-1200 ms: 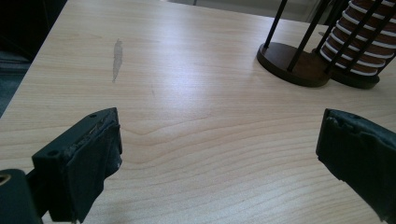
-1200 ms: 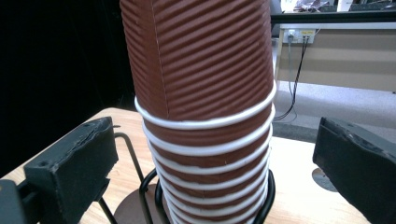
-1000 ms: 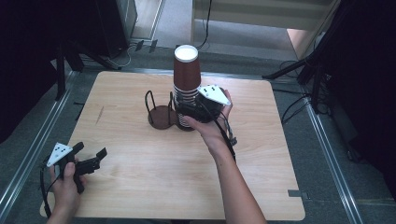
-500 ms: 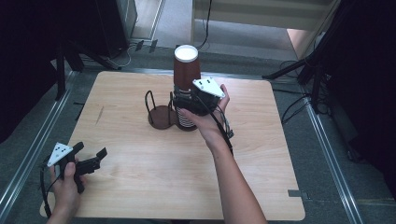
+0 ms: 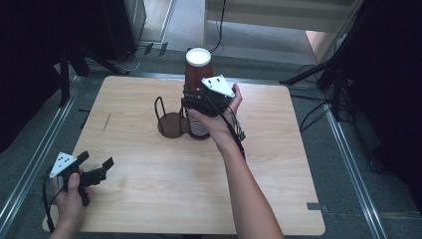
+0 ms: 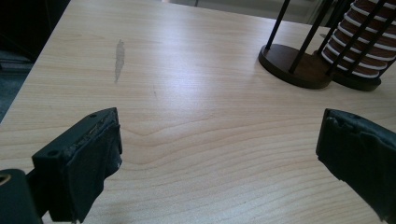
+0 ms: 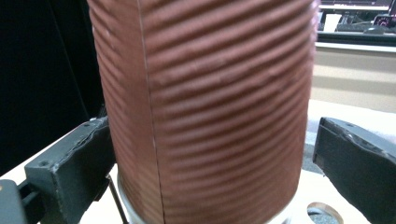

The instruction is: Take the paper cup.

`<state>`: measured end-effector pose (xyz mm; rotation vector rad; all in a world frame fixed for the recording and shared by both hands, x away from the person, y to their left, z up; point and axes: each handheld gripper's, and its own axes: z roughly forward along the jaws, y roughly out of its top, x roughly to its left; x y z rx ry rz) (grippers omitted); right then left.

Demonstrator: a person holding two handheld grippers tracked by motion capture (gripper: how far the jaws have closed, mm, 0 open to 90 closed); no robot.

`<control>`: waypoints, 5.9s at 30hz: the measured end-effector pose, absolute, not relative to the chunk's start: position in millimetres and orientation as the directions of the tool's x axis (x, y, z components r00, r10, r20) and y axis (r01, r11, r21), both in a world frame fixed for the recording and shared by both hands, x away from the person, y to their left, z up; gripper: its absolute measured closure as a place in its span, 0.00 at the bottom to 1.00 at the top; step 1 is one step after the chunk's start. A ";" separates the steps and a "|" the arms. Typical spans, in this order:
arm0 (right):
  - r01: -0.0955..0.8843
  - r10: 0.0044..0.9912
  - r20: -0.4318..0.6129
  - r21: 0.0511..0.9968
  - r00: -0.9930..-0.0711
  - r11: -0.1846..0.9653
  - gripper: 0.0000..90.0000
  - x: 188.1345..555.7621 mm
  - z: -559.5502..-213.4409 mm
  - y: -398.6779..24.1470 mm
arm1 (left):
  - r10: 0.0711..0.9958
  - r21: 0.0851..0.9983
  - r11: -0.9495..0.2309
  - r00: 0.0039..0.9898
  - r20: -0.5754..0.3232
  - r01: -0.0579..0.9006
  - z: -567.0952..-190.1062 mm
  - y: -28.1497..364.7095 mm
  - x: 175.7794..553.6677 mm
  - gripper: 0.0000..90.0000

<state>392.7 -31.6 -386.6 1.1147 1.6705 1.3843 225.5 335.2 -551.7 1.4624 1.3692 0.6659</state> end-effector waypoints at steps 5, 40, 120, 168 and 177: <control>0.178 0.921 0.013 0.982 -0.389 0.061 0.00 396.3 -383.1 -27.5 | 0.949 0.904 0.133 0.211 -0.234 0.406 -552.0 336.5 225.4 0.01; 0.175 0.924 0.026 0.983 -0.382 0.045 0.11 403.5 -374.6 -21.1 | 0.948 0.904 0.141 0.209 -0.241 0.404 -552.0 337.3 225.8 0.01; -0.013 0.919 0.029 0.999 -0.392 -0.037 0.12 333.1 -296.0 -59.5 | 0.953 0.905 0.125 0.204 -0.223 0.406 -551.6 335.5 227.0 0.01; 0.061 0.901 0.023 0.998 -0.433 0.004 0.12 249.1 -381.8 -104.6 | 0.924 0.933 0.079 0.326 -0.201 0.351 -521.8 317.4 220.6 0.01; 0.077 0.895 0.051 0.997 -0.443 -0.018 0.12 244.1 -389.1 -108.5 | 0.916 0.936 -0.003 0.375 -0.139 0.353 -510.9 299.2 227.4 0.01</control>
